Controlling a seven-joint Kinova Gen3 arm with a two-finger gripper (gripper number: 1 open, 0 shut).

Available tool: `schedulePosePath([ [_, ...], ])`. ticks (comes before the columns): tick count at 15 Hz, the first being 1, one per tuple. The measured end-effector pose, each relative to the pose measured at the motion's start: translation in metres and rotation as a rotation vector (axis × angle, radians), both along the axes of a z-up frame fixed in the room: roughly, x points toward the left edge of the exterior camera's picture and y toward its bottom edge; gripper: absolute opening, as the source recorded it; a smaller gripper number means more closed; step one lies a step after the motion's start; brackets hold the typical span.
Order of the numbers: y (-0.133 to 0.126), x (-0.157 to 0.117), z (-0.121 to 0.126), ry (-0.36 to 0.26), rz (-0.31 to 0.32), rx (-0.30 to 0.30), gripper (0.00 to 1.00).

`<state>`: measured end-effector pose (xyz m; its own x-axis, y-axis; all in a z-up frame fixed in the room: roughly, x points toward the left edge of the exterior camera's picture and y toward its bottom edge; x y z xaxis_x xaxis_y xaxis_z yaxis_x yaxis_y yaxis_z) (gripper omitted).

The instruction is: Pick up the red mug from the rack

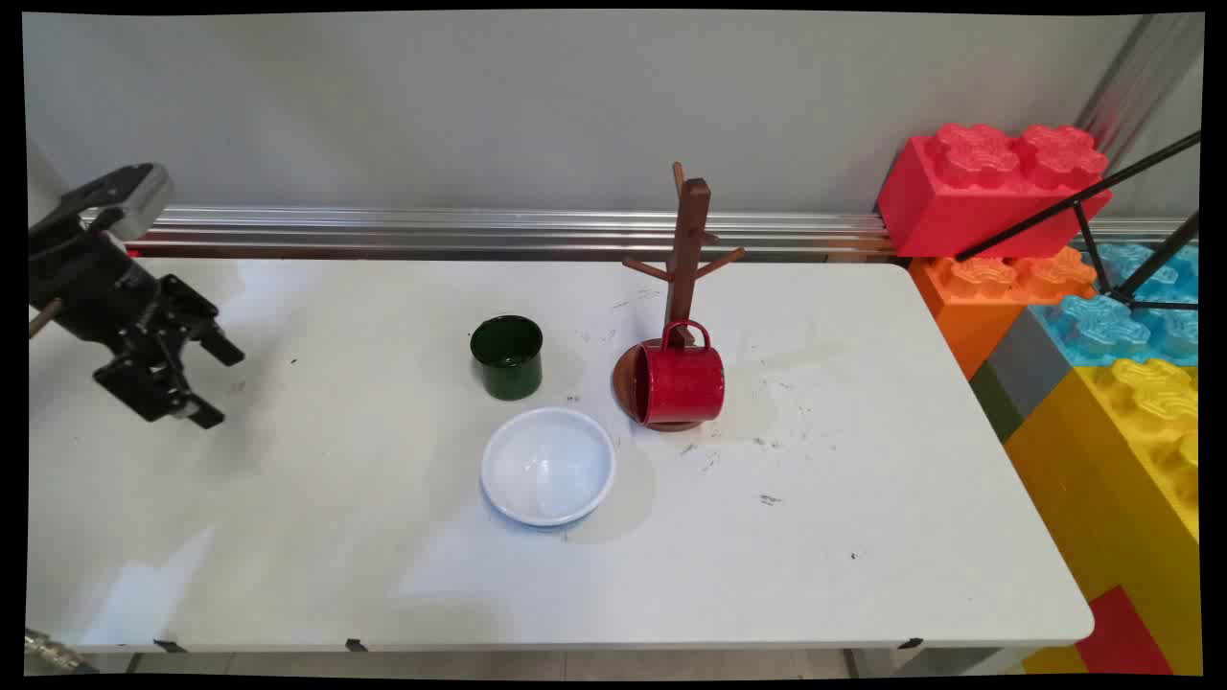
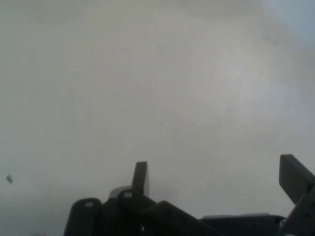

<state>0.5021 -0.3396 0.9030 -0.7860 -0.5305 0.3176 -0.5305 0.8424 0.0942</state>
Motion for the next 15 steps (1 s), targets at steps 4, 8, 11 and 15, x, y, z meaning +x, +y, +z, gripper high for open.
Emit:
schedulePosePath([
  [4, -0.002, -0.016, -0.002, 0.136, 0.086, 0.011, 1.0],
  [8, -0.012, -0.035, -0.004, 0.267, 0.166, 0.014, 1.0],
  [11, -0.019, -0.046, -0.007, 0.342, 0.21, 0.014, 1.0],
  [15, -0.03, -0.065, -0.017, 0.459, 0.263, 0.025, 1.0],
])
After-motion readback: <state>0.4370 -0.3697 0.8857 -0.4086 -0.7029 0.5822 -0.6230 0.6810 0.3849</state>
